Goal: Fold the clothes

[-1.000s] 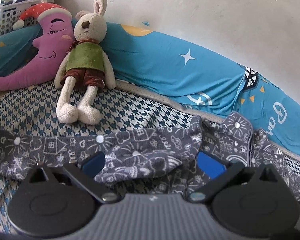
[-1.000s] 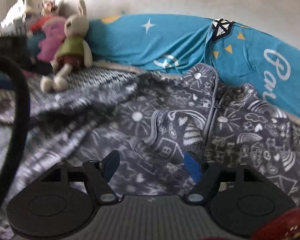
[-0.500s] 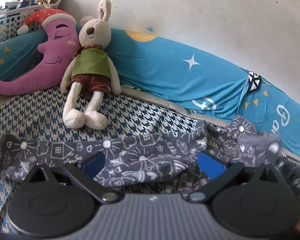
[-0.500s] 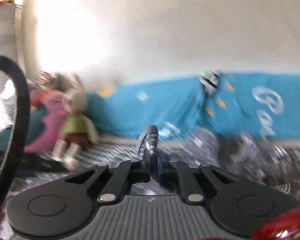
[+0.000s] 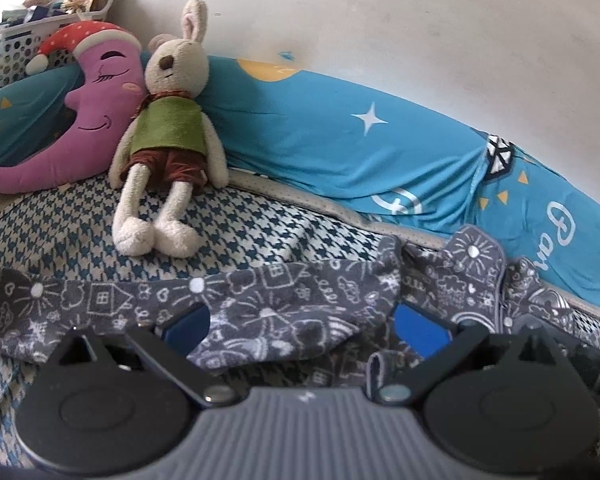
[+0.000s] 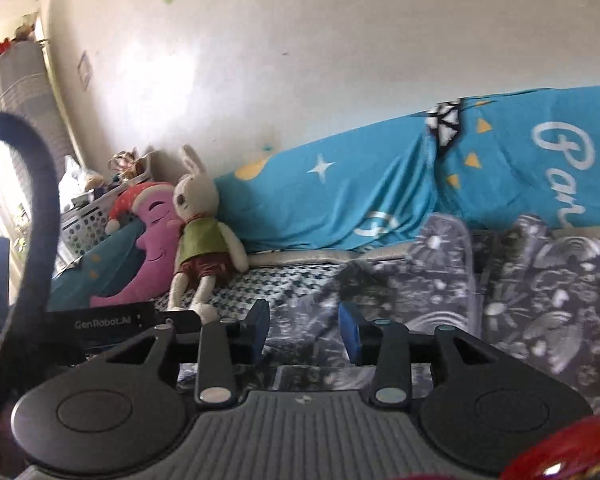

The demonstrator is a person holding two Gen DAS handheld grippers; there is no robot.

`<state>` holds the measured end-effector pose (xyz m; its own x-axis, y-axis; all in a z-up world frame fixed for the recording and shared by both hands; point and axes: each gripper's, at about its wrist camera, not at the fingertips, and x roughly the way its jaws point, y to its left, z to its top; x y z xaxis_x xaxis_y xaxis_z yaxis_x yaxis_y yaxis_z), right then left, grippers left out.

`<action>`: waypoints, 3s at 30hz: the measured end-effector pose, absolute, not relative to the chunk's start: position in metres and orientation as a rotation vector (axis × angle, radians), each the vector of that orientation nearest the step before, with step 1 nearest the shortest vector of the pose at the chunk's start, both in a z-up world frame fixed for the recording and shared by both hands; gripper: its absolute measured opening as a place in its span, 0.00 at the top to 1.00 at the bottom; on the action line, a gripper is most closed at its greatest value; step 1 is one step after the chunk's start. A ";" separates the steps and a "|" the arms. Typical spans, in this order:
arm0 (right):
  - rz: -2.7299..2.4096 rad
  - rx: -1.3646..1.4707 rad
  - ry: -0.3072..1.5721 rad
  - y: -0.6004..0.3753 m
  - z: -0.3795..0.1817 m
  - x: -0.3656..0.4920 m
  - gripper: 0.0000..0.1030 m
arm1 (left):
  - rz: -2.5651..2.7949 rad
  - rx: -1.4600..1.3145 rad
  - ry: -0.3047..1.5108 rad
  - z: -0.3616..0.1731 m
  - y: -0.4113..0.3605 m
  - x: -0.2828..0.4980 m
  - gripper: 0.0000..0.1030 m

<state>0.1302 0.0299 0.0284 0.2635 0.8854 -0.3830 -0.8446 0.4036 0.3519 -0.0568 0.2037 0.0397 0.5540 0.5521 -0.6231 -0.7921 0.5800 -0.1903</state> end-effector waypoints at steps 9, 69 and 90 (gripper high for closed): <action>1.007 0.080 0.602 -0.022 0.039 0.162 0.59 | 0.730 -0.440 0.588 0.030 0.178 -0.024 0.00; 0.448 -0.282 0.677 -0.122 -0.016 0.187 0.32 | 0.731 -0.394 0.876 -0.048 0.164 0.038 0.00; 0.710 -0.021 0.574 -0.108 0.019 0.217 0.48 | 0.706 -0.402 0.838 -0.036 0.158 0.035 0.00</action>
